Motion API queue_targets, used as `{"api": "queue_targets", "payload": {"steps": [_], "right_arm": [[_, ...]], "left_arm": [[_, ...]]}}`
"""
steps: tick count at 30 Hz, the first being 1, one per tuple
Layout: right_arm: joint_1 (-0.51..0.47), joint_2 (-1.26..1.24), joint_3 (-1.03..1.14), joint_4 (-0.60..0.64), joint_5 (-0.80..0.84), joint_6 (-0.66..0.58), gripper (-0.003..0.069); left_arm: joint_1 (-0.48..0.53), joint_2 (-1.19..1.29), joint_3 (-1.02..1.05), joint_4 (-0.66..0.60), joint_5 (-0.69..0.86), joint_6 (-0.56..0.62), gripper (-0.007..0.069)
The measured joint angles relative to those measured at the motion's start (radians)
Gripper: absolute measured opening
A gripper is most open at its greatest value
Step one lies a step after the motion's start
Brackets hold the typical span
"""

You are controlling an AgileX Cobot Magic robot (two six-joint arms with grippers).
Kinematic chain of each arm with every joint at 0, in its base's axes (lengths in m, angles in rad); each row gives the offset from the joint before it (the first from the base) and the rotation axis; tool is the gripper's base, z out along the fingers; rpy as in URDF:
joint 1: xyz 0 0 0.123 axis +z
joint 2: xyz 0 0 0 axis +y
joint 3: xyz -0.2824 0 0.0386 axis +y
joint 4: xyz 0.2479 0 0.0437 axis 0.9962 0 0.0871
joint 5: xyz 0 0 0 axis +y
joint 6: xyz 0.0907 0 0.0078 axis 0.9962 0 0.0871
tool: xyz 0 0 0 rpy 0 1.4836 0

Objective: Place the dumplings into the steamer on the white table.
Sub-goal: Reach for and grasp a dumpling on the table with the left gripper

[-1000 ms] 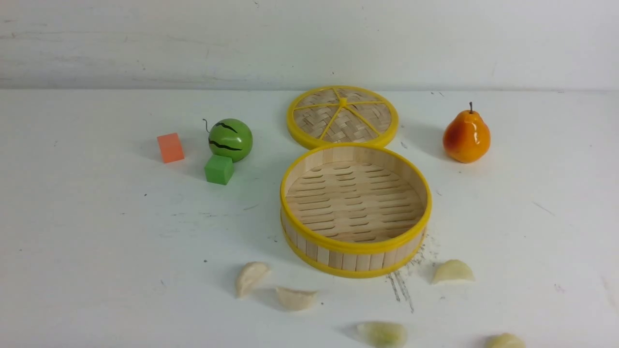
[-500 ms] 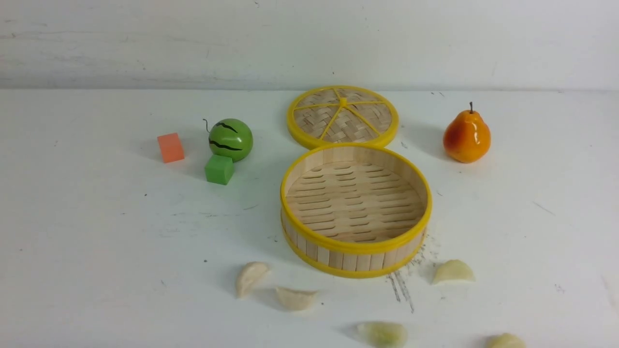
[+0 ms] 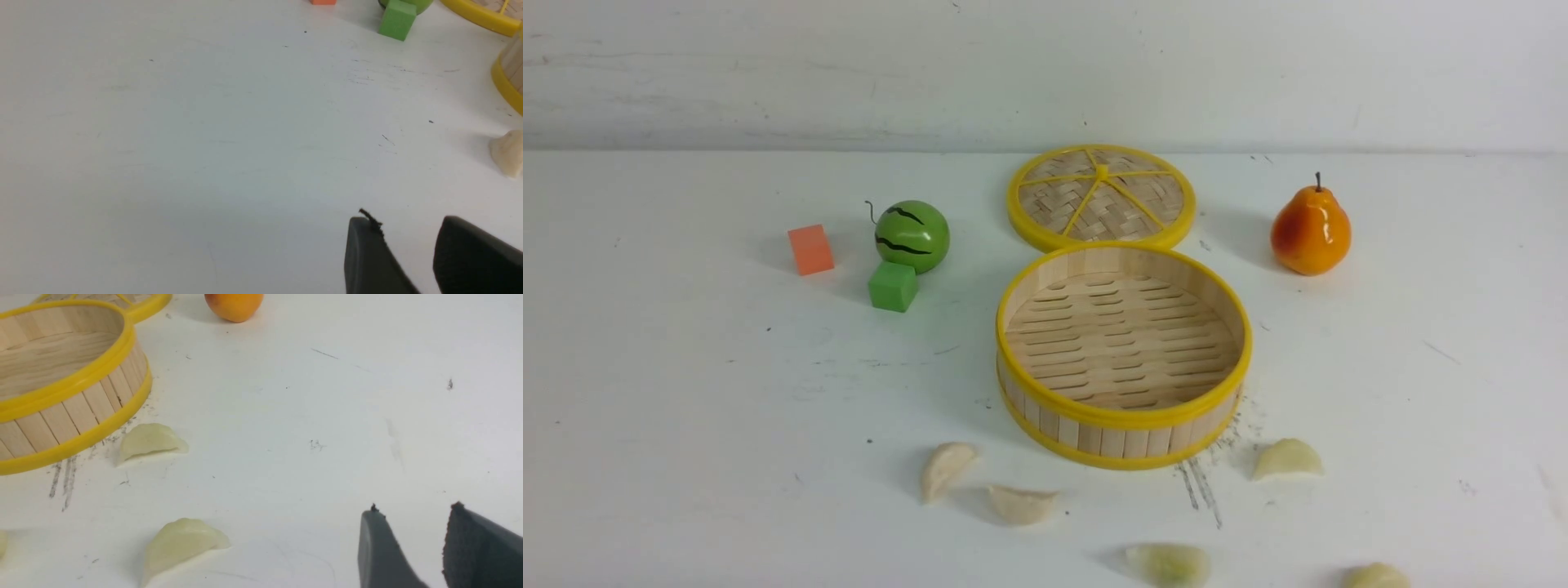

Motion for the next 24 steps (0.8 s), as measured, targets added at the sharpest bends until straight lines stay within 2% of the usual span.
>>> {"api": "queue_targets", "payload": {"steps": [10, 14, 16, 17, 19, 22, 24], "right_arm": [[0.0, 0.0, 0.0, 0.036, 0.0, 0.0, 0.024], [0.0, 0.0, 0.0, 0.1, 0.0, 0.002, 0.024], [0.0, 0.0, 0.0, 0.234, 0.005, 0.046, 0.024], [0.0, 0.0, 0.0, 0.275, 0.007, 0.064, 0.024], [0.0, 0.0, 0.001, 0.439, 0.018, 0.154, 0.024], [0.0, 0.0, 0.007, 0.639, 0.024, 0.254, 0.024], [0.0, 0.0, 0.008, 0.744, 0.023, 0.289, 0.024]], "left_arm": [[0.0, 0.0, 0.0, 0.006, -0.001, 0.0, 0.0237], [0.0, 0.0, 0.0, -0.092, -0.049, -0.071, 0.0237], [-0.001, 0.0, 0.0, -0.362, -0.115, -0.258, 0.0237], [-0.001, 0.0, 0.0, -0.438, -0.125, -0.311, 0.0237], [-0.001, 0.0, 0.0, -0.734, -0.173, -0.488, 0.0237], [-0.001, 0.0, 0.0, -0.956, -0.219, -0.589, 0.0237], [-0.001, 0.0, 0.0, -1.011, -0.246, -0.58, 0.0237]]}}
